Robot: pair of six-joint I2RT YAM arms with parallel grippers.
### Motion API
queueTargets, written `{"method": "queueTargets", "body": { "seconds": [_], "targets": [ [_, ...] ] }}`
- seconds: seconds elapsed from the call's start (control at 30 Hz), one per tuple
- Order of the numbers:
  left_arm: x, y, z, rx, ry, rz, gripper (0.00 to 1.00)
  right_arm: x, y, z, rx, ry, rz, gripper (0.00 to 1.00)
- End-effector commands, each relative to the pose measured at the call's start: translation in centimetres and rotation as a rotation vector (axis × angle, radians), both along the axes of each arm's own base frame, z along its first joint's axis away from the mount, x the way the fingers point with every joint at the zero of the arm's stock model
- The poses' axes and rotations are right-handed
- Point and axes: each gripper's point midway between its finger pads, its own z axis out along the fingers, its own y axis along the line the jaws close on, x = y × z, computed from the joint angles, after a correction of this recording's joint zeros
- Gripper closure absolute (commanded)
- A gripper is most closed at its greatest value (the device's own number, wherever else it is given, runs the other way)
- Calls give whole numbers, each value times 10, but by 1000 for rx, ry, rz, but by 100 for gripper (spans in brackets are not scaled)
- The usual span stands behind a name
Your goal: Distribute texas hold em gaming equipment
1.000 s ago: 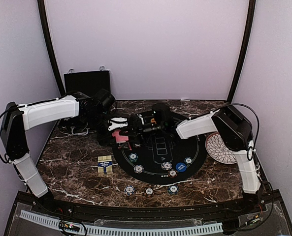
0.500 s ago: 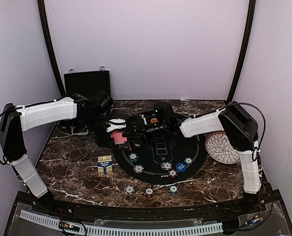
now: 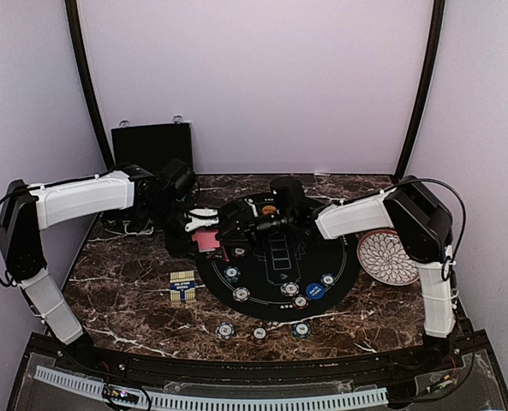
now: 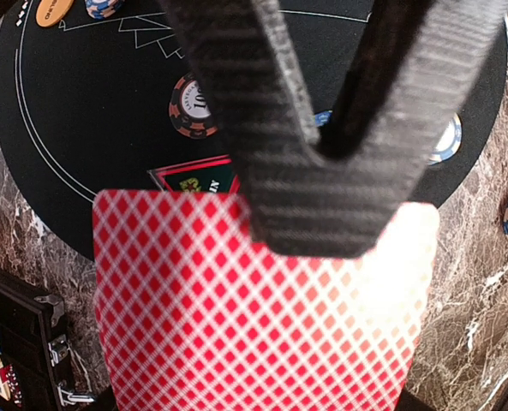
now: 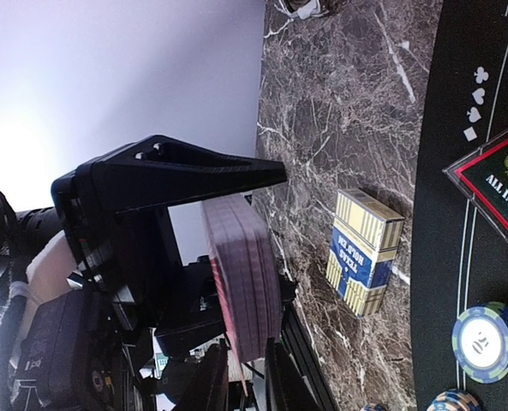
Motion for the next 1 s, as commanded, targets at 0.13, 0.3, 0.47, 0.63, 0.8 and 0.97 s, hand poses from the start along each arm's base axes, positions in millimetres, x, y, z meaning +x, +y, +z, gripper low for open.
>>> {"method": "queueTargets", "body": {
  "seconds": [0.13,0.3,0.47,0.63,0.8,0.97],
  "targets": [
    [3,2,13,-24,-44,12,78,-4,-2,29,89,-13,13,84],
    [4,2,13,-20,-47,12,78,-5,1,23,93,10,23,84],
    [5,3,12,-15,-48,15,78,-9,7,24,110,16,46,86],
    [6,3,13,-16,-51,17,79,-9,11,16,98,27,51,86],
    [5,3,14,-19,-49,20,79,-9,11,9,87,33,54,89],
    [6,2,17,-23,-51,20,79,-9,11,5,82,36,55,93]
  ]
}}
